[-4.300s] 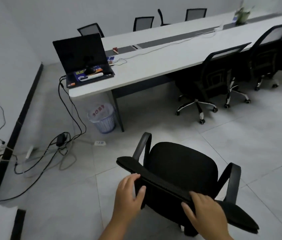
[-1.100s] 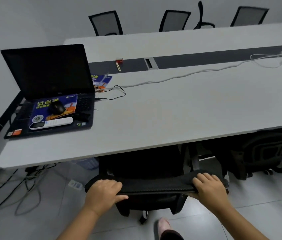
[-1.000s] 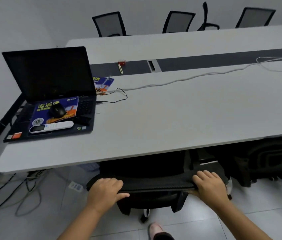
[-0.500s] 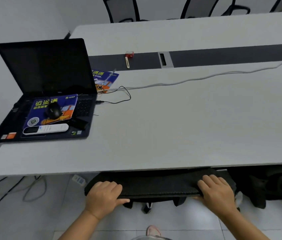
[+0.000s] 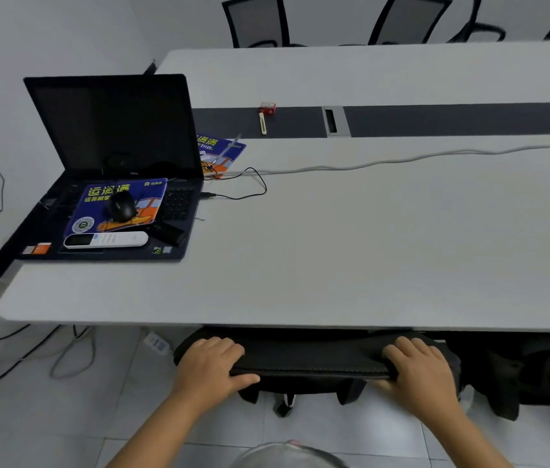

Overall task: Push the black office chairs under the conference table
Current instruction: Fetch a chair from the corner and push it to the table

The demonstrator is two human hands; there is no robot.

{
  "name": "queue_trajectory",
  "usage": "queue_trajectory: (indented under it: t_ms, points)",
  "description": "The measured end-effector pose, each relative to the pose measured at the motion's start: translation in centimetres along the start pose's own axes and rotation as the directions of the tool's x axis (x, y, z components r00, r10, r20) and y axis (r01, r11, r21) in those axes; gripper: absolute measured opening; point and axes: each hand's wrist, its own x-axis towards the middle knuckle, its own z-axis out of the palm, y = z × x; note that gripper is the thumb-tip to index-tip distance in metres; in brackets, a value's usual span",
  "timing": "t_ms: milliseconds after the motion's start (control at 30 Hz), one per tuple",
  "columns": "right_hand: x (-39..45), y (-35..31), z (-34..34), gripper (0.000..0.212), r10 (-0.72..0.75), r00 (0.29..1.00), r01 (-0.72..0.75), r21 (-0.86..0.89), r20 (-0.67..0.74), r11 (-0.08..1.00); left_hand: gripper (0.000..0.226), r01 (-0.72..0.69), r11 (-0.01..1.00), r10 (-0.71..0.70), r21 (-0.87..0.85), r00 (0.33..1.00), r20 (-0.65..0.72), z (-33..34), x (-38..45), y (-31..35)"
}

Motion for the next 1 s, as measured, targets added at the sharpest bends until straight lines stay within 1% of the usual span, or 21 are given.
queue_trajectory:
  t_ms: [67,133,233,267,333,433,467,533,567,600,633,667,700,733,767,800,833,867,900,933,1000]
  points:
    - [0.6,-0.7,-0.6,0.052,0.030,0.990,-0.034,0.025,0.136,0.999,0.071,0.027,0.998,-0.025,-0.051,0.999,0.038,-0.8,0.0,0.4]
    - [1.4,-2.2,-1.1,0.052,0.018,0.971,-0.037,0.078,0.237,0.996,0.050,0.074,0.980,-0.052,-0.183,0.991,0.120,-1.9,-0.3,0.9]
    - [2.3,-5.9,-2.1,0.050,-0.049,0.955,-0.015,0.214,0.294,0.977,0.030,0.130,0.947,-0.130,-0.293,0.991,0.018,-2.1,-2.2,1.8]
    - [2.4,-7.4,-2.5,0.048,-0.065,0.955,-0.023,0.292,0.288,0.956,0.026,0.160,0.920,-0.181,-0.357,0.983,-0.026,-2.1,-3.0,2.0]
    - [2.5,-10.6,-3.3,0.047,-0.099,0.967,-0.023,0.469,0.235,0.883,0.024,0.271,0.775,-0.362,-0.571,0.931,-0.050,-3.2,-4.9,2.1]
    - [2.1,-16.5,-4.2,0.047,-0.199,0.964,0.024,0.686,0.178,0.728,0.033,0.442,0.429,-0.631,-0.788,0.771,0.089,-4.4,-9.2,1.7]
    - [1.8,-18.5,-4.5,0.047,-0.236,0.950,0.004,0.747,0.205,0.665,0.029,0.505,0.267,-0.703,-0.821,0.685,0.193,-4.3,-11.0,1.4]
    - [0.9,-22.2,-4.4,0.057,-0.336,0.879,-0.116,0.835,0.339,0.538,0.017,0.506,-0.019,-0.768,-0.862,0.545,0.337,-4.7,-14.9,0.5]
    - [0.4,-23.9,-4.0,0.064,-0.378,0.822,-0.202,0.839,0.426,0.506,0.026,0.520,-0.049,-0.794,-0.853,0.498,0.350,-4.5,-17.1,-0.2]
    - [-0.1,-25.4,-3.3,0.073,-0.412,0.753,-0.275,0.814,0.513,0.512,0.029,0.542,-0.136,-0.784,-0.830,0.453,0.425,-5.1,-19.1,-0.5]
    - [-0.5,-26.7,-2.6,0.084,-0.434,0.693,-0.317,0.784,0.576,0.533,0.027,0.543,-0.173,-0.821,-0.822,0.381,0.425,-3.4,-22.2,-0.9]
    - [-0.9,-27.9,-1.9,0.096,-0.448,0.654,-0.324,0.761,0.609,0.562,0.024,0.573,-0.266,-0.832,-0.775,0.270,0.485,0.0,-26.4,-2.1]
    - [-1.1,-29.5,-1.3,0.100,-0.455,0.624,-0.314,0.737,0.635,0.599,0.027,0.625,-0.293,-0.848,-0.723,0.180,0.499,4.0,-31.9,-2.7]
    - [-1.2,-31.3,-1.1,0.091,-0.459,0.586,-0.311,0.708,0.668,0.634,0.046,0.634,-0.328,-0.871,-0.700,0.084,0.483,7.6,-36.6,-3.6]
    - [-1.3,-33.4,-0.9,0.072,-0.451,0.552,-0.317,0.677,0.701,0.665,0.063,0.593,-0.381,-0.880,-0.710,0.002,0.474,9.0,-40.1,-4.5]
    - [-1.3,-35.5,-0.7,0.058,-0.435,0.520,-0.339,0.645,0.735,0.685,0.058,0.528,-0.381,-0.900,-0.759,-0.025,0.434,8.3,-41.8,-5.8]
    - [-1.2,-38.0,-0.5,0.050,-0.430,0.503,-0.354,0.632,0.750,0.689,0.039,0.519,-0.436,-0.880,-0.735,-0.073,0.470,5.6,-41.6,-7.3]
    - [-0.9,-40.5,-0.5,0.046,-0.447,0.489,-0.355,0.640,0.748,0.682,0.021,0.515,-0.371,-0.917,-0.772,-0.076,0.390,0.7,-40.4,-8.5]
    - [-0.5,-43.2,-0.6,0.045,-0.477,0.482,-0.345,0.660,0.735,0.668,0.015,0.523,-0.335,-0.935,-0.784,-0.080,0.346,-3.5,-39.6,-9.6]
    - [0.0,-45.9,-1.0,0.044,-0.512,0.479,-0.331,0.687,0.713,0.647,0.020,0.493,-0.308,-0.943,-0.814,-0.048,0.329,-6.5,-39.2,-10.5]
    - [0.9,-50.7,-1.5,0.042,-0.570,0.475,-0.309,0.734,0.670,0.605,0.019,0.464,-0.356,-0.928,-0.811,-0.077,0.364,-6.9,-40.4,-14.1]
